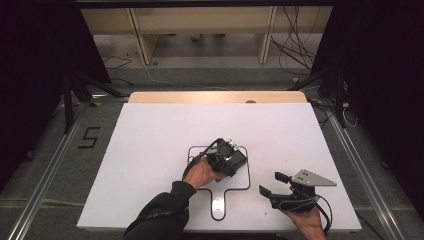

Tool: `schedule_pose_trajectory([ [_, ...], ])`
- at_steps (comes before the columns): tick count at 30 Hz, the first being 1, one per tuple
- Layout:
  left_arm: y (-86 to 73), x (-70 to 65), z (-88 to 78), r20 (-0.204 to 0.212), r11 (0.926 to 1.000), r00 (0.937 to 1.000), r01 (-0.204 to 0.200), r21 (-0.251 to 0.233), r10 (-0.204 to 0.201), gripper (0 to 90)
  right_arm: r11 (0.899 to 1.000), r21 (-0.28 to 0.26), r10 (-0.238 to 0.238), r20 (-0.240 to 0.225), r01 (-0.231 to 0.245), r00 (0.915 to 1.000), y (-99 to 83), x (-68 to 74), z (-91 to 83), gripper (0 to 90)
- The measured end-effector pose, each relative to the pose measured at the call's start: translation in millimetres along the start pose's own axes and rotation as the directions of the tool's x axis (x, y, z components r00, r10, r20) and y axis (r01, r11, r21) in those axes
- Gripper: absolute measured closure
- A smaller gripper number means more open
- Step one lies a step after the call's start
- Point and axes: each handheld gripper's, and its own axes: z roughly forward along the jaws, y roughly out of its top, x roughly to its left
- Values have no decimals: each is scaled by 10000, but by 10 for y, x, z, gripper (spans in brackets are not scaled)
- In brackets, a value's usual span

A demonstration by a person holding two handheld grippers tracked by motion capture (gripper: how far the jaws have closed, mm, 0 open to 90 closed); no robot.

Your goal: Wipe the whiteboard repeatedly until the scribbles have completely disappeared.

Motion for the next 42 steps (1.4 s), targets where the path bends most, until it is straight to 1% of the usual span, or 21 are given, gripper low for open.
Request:
schedule_pose_trajectory([
  [1,-12,-49,-11,103,9996,9995,-283,75,282,399,10000,27,14,8,-14,10000,0,0,2,220],
  [3,-32,-160,-23,196,9977,9976,-663,113,661,399,10000,65,24,-1,-24,10000,0,11,4,220],
  [6,-47,-270,-34,327,9943,9940,-1051,192,1045,399,10000,67,-41,-7,41,10000,1,20,9,220],
  [9,-52,-292,-38,413,9928,9923,-1181,209,1172,399,10000,61,-42,7,42,10000,-2,15,14,220],
  [13,-31,-286,-27,492,9923,9915,-1215,257,1201,399,10000,84,3,0,-3,10000,-3,9,14,220],
  [15,-1,-268,-11,408,9935,9931,-1112,259,1101,398,9999,110,1,15,-1,10000,-1,13,17,220],
  [17,31,-214,11,300,9961,9959,-863,203,857,399,10000,89,-5,17,5,10000,0,17,16,220],
  [20,74,-64,31,-12,9991,9993,-362,217,363,399,10000,75,-12,11,12,10000,-1,12,10,220],
  [21,78,0,30,-203,9996,9997,-150,231,154,399,10000,76,3,13,-3,10000,0,11,7,220],
  [22,76,67,25,-270,9996,9996,80,272,-73,399,10000,64,20,12,-20,10000,0,10,4,221],
  [23,61,101,18,-170,9997,9999,19,258,-14,399,10000,47,20,11,-20,10000,1,8,4,221],
  [24,44,93,8,-94,9996,9999,-78,272,81,399,10000,57,10,11,-10,10000,0,5,4,220],
  [25,27,62,-4,-31,9992,9997,-228,323,229,399,10000,67,4,5,-4,10000,0,4,5,220],
  [27,7,-61,-13,168,9980,9984,-549,316,544,399,10000,67,-12,12,12,10000,0,1,7,220],
  [30,28,-266,3,408,9936,9933,-1092,303,1079,398,9999,105,21,19,-21,10000,0,5,20,220],
  [31,39,-282,8,401,9930,9929,-1131,325,1118,399,9999,107,-10,15,10,10000,2,14,17,221],
  [33,49,-260,14,397,9935,9934,-1087,327,1074,399,10000,89,-18,3,18,10000,3,23,16,220],
  [34,55,-232,21,316,9957,9957,-884,262,875,399,10000,85,-20,5,20,10000,3,22,15,220],
  [35,60,-203,24,250,9965,9966,-794,253,787,399,10000,83,-42,-2,42,10000,2,17,13,220],
  [39,104,14,47,-112,9997,9998,-135,208,137,399,10000,64,12,16,-12,10000,1,5,6,220],
  [42,132,187,63,-405,9989,9983,438,160,-431,399,10000,49,2,2,-2,10000,2,3,5,221],
])
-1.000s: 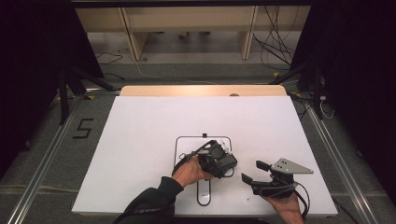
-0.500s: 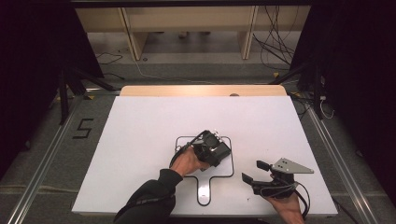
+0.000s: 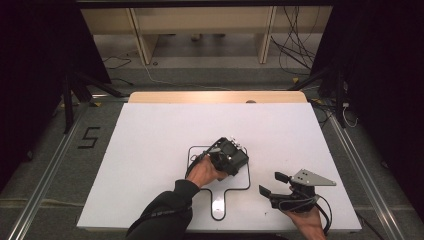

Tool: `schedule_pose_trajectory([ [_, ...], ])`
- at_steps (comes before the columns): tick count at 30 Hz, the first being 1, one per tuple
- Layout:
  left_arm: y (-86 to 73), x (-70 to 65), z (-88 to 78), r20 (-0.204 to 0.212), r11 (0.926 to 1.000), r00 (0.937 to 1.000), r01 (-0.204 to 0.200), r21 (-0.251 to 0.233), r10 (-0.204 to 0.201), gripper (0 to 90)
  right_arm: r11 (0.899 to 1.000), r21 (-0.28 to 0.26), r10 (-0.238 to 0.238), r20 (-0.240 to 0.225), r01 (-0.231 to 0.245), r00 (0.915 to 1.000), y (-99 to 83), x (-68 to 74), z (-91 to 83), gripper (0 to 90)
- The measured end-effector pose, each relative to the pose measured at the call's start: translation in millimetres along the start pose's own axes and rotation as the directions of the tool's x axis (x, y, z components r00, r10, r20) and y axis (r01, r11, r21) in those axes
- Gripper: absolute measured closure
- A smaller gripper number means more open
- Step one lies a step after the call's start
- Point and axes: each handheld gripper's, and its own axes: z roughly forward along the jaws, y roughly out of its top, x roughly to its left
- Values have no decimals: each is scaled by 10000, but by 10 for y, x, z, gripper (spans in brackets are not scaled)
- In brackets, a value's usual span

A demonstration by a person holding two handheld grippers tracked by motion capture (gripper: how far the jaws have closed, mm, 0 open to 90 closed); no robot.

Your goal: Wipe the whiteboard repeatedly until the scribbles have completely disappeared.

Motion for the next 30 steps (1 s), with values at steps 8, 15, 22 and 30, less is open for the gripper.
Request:
schedule_pose_trajectory([
  [8,0,176,2,-250,9983,9980,582,-32,-583,399,10000,-14,4,-16,-4,10000,-1,0,-2,220],
  [15,134,-108,64,24,9999,10000,-82,120,82,399,10000,29,0,-2,0,10000,-1,6,5,221],
  [22,93,67,51,-214,9988,9986,484,-39,-485,399,10000,-20,31,6,-31,10000,-5,-7,-11,221],
  [30,14,53,6,-166,9992,9991,395,-61,-396,399,10000,17,43,31,-43,10000,-6,-9,-7,220],
])
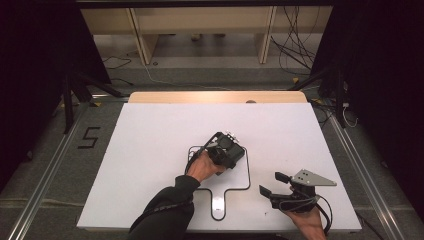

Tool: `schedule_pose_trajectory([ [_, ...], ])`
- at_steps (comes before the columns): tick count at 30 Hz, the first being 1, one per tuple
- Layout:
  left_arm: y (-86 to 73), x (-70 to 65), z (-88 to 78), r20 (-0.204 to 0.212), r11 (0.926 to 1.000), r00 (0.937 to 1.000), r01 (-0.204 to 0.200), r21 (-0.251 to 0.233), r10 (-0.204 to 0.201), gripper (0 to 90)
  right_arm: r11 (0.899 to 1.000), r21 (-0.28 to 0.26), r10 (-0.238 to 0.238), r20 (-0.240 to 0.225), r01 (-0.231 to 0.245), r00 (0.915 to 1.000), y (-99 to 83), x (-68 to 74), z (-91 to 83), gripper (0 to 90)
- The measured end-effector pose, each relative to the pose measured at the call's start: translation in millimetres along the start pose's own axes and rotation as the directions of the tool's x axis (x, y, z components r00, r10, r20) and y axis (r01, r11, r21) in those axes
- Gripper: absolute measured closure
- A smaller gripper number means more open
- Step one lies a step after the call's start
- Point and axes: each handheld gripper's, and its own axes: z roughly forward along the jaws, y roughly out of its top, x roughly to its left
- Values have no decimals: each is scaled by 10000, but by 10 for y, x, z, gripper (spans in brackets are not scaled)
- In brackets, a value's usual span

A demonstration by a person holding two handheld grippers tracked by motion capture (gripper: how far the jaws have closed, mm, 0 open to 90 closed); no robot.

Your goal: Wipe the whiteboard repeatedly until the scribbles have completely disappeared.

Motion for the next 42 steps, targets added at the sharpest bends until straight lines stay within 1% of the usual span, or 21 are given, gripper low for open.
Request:
schedule_pose_trajectory([
  [6,-78,-2,-39,180,9995,9997,150,-287,-145,399,10000,-29,30,8,-30,10000,0,-5,-4,220],
  [9,-119,26,-62,294,9986,9991,321,-420,-309,399,10000,-53,7,0,-7,10000,-1,-12,-2,221],
  [11,-142,46,-80,293,9976,9987,439,-530,-424,399,10000,-49,1,6,-1,10000,0,-10,-2,220],
  [15,-167,67,-130,306,9966,9985,478,-672,-458,399,10000,-48,7,6,-7,10000,-1,-9,-2,221],
  [16,-170,75,-145,286,9972,9990,374,-643,-356,399,10000,-34,32,5,-32,10000,0,-9,-1,221],
  [17,-175,82,-153,274,9961,9987,458,-748,-439,399,10000,-36,34,3,-34,10000,-1,-8,0,221],
  [19,-180,113,-174,338,9952,9979,575,-797,-550,399,10000,-46,22,-5,-22,10000,0,-8,-1,221],
  [20,-183,127,-189,390,9950,9977,587,-807,-557,399,10000,-45,28,-7,-28,10000,0,-8,-2,221],
  [22,-187,146,-220,345,9944,9978,591,-874,-563,399,10000,-60,20,-21,-20,10000,-1,-11,-1,221],
  [23,-188,154,-235,343,9929,9973,680,-980,-649,399,10000,-51,33,-22,-33,10000,-1,-12,0,221],
  [25,-184,193,-280,406,9914,9964,786,-1047,-747,399,10000,-43,55,-22,-55,10000,-2,-13,0,221],
  [32,-179,314,-404,346,9874,9949,981,-1238,-945,399,10000,-39,77,-37,-77,10000,-1,-22,-2,221],
  [35,-177,369,-450,275,9858,9942,1065,-1298,-1038,399,10000,-46,73,-41,-73,10000,1,-22,-2,221],
  [36,-173,392,-466,228,9862,9947,1028,-1300,-1006,399,9999,-63,82,-39,-82,10000,1,-23,1,220],
  [42,-124,503,-518,51,9822,9923,1229,-1417,-1234,399,9999,-99,85,-23,-86,10000,3,-26,-4,220],
])
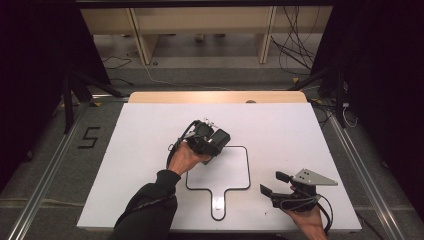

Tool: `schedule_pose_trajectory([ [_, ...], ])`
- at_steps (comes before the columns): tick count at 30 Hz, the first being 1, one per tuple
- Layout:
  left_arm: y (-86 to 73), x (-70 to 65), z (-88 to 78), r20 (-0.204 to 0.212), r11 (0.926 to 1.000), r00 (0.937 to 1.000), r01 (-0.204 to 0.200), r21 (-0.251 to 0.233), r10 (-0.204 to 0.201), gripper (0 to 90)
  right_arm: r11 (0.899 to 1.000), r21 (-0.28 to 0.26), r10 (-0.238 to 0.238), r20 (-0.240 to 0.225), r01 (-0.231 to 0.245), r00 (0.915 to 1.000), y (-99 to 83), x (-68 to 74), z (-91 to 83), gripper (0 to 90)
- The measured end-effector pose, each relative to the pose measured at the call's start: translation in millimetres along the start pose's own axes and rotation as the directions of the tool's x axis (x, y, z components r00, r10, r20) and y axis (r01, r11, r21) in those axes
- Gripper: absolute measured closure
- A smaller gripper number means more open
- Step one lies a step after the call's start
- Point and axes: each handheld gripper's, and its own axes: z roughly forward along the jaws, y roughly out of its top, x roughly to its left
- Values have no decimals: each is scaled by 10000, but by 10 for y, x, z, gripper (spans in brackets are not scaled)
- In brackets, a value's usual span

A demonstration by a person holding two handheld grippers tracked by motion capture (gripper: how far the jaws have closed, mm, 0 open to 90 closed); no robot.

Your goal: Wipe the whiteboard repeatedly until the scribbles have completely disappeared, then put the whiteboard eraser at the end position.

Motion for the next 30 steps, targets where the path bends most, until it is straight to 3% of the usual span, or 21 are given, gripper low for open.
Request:
schedule_pose_trajectory([
  [14,162,279,42,-364,9993,9987,366,-118,-370,399,10000,33,50,-4,-50,10000,-5,-5,2,220],
  [30,426,417,164,-313,9981,9985,436,-428,-450,398,10000,17,3,-54,-2,10000,-3,-3,2,220],
])
